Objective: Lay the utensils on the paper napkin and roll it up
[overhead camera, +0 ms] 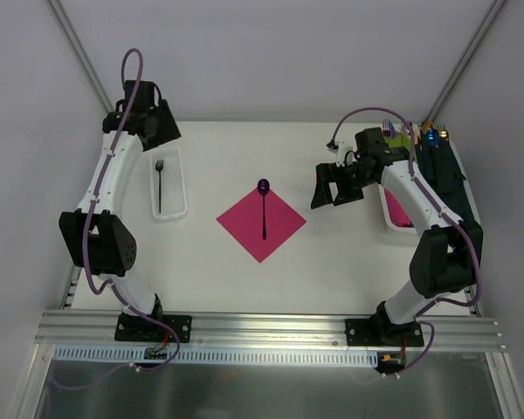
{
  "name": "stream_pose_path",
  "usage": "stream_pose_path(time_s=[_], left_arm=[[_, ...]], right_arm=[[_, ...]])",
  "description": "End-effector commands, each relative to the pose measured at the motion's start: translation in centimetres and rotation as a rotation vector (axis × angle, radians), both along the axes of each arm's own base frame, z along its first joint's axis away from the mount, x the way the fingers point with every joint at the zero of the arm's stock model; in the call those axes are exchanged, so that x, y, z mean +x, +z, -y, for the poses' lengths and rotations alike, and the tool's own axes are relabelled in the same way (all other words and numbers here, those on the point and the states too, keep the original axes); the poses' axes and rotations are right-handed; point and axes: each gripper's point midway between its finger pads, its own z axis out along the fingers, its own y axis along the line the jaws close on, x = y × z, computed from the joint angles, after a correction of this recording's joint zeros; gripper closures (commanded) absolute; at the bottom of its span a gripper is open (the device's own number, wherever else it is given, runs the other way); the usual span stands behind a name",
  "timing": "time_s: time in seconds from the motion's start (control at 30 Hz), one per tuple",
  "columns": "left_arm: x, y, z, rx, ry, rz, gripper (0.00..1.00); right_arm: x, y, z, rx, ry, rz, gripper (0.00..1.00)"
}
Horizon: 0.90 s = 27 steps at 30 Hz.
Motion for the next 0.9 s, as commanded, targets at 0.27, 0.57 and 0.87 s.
stream_pose_path(time_s=[0.27, 0.57, 0.87], left_arm=[[0.2, -10.7, -8.5, 0.122, 0.056, -0.288, 0.65], [4.3, -13.5, -9.7, 0.170, 0.056, -0.303, 0.68], [5.9, -15.9, -10.2, 0.188, 0.061, -0.330, 0.68]], right_arm=[[0.3, 1.4, -0.3, 0.032, 0.001, 0.017, 0.01], [0.1, 0.9, 0.0, 0.012, 0.003, 0.011, 0.01], [0.2, 0.5, 0.3, -0.006, -0.002, 0.010, 0.01]])
